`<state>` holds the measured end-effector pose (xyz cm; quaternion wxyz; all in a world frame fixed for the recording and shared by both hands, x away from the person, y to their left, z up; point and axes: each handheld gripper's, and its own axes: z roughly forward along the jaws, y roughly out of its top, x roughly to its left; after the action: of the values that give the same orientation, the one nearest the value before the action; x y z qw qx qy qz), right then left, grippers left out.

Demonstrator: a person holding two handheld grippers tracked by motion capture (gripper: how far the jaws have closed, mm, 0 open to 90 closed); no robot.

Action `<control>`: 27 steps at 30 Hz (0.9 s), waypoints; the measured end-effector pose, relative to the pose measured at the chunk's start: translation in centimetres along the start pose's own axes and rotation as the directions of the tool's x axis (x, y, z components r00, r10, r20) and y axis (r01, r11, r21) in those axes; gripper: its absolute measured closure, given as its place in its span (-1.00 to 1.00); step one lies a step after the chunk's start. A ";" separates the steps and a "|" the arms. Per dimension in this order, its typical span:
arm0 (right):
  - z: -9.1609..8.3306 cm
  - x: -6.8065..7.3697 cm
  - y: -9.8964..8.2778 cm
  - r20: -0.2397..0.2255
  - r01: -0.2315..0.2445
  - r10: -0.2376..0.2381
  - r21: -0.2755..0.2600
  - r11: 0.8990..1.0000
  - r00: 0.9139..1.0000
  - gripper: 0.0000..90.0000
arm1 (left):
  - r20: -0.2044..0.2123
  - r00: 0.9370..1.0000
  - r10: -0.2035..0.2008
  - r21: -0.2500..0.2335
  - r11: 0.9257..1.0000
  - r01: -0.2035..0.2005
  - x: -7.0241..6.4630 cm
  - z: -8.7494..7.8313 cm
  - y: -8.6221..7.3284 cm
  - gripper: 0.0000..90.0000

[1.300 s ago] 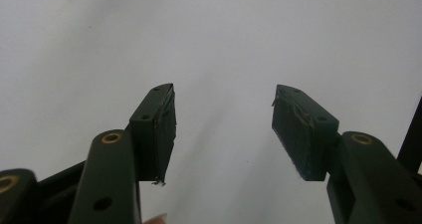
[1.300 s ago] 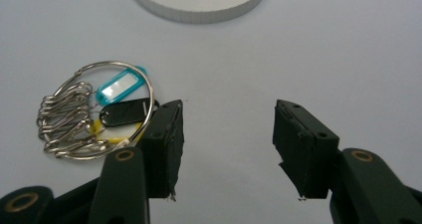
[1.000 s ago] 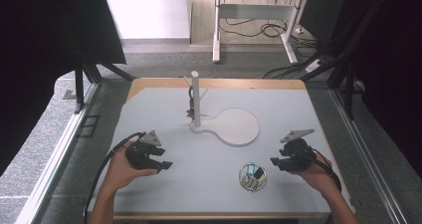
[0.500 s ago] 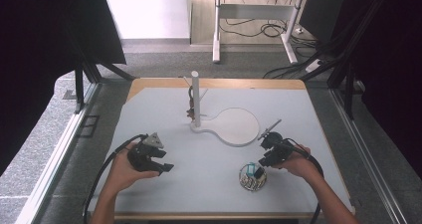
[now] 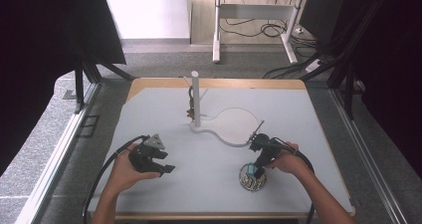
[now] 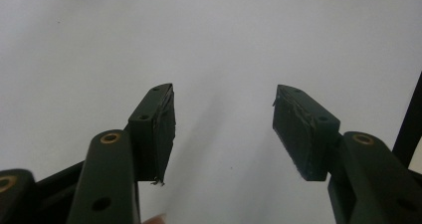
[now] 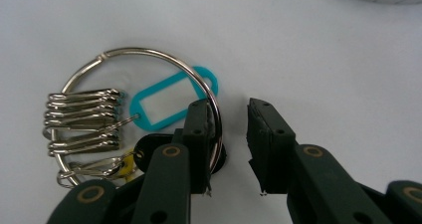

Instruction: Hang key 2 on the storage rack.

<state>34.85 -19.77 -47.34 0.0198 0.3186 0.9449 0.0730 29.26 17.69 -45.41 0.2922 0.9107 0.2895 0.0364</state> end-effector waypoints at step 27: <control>0.7 -1.3 1.0 -0.065 -0.123 0.129 0.087 0.989 0.990 0.93 | 0.033 0.999 0.006 -0.024 1.000 -0.006 -0.2 0.5 0.0 -0.06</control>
<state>36.54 -19.65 -47.88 -0.0314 0.3754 0.9252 0.0463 29.18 17.31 -45.75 0.3076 0.9086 0.2814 0.0256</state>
